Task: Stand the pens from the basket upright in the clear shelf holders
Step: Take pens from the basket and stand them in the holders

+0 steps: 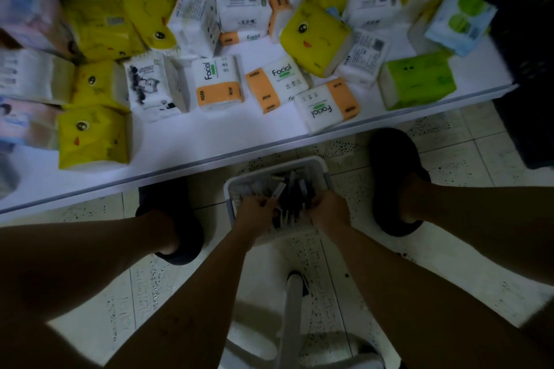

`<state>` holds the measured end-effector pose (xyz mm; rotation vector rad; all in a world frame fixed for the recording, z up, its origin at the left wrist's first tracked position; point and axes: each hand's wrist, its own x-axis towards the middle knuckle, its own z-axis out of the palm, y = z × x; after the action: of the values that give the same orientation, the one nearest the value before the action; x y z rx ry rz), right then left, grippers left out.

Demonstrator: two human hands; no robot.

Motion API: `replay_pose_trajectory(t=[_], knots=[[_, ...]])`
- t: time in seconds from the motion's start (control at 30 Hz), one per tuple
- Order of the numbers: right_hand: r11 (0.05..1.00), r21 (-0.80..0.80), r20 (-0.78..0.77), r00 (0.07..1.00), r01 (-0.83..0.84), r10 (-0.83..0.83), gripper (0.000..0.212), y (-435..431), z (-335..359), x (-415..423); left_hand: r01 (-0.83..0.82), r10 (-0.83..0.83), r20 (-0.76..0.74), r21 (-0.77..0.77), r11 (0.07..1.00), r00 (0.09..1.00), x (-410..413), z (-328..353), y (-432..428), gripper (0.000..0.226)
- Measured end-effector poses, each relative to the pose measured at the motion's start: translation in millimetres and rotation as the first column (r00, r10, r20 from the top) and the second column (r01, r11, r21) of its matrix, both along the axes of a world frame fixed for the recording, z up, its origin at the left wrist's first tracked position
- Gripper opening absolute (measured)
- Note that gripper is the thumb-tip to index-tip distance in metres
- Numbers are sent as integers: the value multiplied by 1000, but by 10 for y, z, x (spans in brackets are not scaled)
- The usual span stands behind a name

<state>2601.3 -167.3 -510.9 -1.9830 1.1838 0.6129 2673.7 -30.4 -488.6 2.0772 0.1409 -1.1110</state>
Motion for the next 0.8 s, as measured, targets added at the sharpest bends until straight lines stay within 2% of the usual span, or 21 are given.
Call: replay_pose_trajectory(t=[0.1, 0.2, 0.3, 0.37, 0.43, 0.5, 0.57, 0.7, 0.8], knots=[[993, 96, 54, 995, 73, -79, 7, 18, 163, -69, 1, 0, 48, -24, 1000, 999, -71, 102, -32, 31], [980, 164, 101, 986, 117, -134, 14, 107, 287, -88, -13, 26, 99, -129, 991, 995, -135, 331, -74, 32], [971, 208, 165, 974, 117, -153, 30, 177, 481, -79, 110, -82, 150, -188, 976, 985, -154, 623, -100, 36], [974, 195, 230, 959, 118, -163, 34, 197, 652, -76, 169, -140, 189, -146, 975, 972, -139, 776, -108, 35], [987, 125, 326, 936, 100, -136, 37, 202, 840, -77, 155, -128, 200, -126, 980, 971, -106, 925, -103, 30], [996, 48, 450, 889, 75, -89, 37, 194, 1011, -54, 105, -69, 203, -174, 979, 977, -54, 1084, -95, 28], [990, 31, 540, 832, 135, -131, 32, 200, 1203, 5, 63, -4, 222, -258, 964, 975, -5, 1289, -83, 27], [967, 105, 664, 708, 231, -241, 18, 206, 1714, 158, 32, 89, 282, -400, 916, 955, 51, 1779, -76, 28], [943, 240, 740, 585, 232, -332, 14, 195, 2157, 175, 60, 109, 329, -465, 883, 938, 119, 2133, -119, 21]])
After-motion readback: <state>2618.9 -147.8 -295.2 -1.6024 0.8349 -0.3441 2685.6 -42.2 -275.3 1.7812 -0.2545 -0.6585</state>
